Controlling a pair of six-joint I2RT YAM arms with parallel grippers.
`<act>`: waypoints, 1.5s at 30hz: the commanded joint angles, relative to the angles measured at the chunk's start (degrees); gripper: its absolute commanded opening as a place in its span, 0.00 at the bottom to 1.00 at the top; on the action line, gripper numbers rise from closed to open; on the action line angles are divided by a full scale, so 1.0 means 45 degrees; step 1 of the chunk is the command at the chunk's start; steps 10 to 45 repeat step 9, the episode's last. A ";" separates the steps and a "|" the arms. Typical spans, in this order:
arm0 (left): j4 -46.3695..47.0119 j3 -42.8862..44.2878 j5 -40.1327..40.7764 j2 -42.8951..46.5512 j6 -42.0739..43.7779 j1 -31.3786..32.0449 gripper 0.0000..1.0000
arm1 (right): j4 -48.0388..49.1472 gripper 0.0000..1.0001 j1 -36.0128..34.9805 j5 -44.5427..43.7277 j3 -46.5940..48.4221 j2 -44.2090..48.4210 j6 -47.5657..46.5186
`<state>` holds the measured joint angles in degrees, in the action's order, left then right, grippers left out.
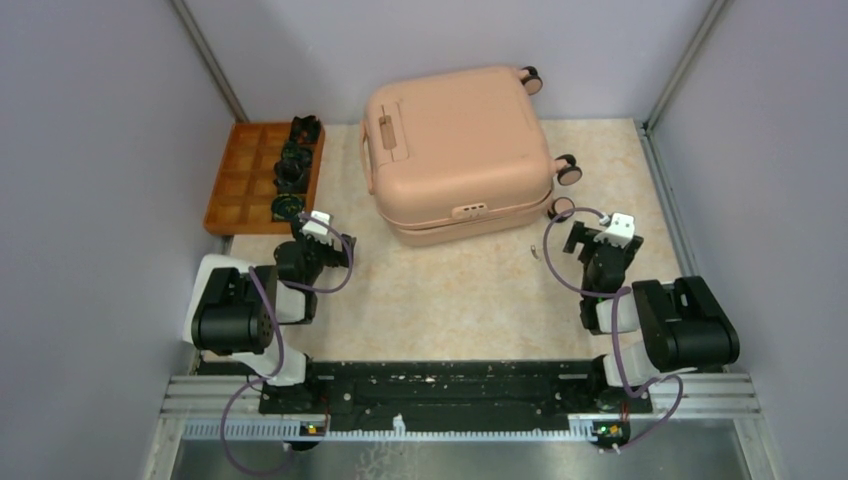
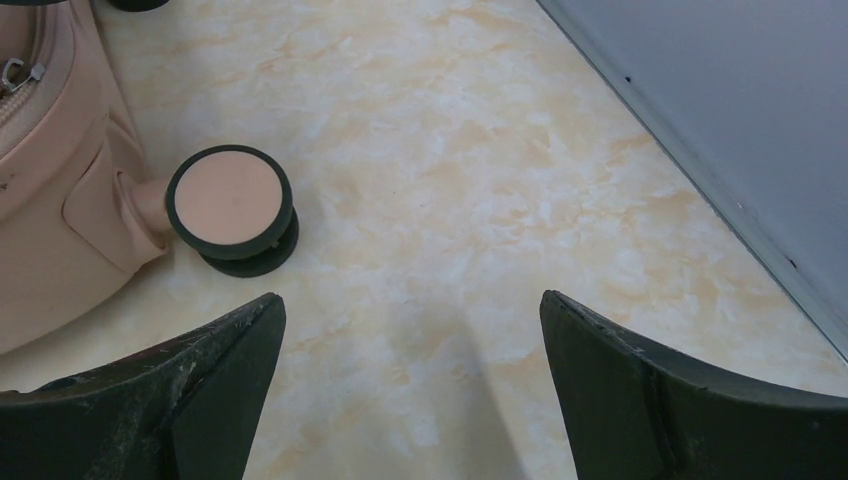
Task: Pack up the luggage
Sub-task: Reset both arms
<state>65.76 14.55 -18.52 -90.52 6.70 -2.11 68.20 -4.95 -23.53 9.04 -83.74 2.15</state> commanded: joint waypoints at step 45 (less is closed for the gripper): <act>0.0525 0.0153 0.0073 0.0163 -0.0168 0.0039 0.99 | 0.0879 0.99 0.0085 0.0329 0.0159 -0.0009 0.0114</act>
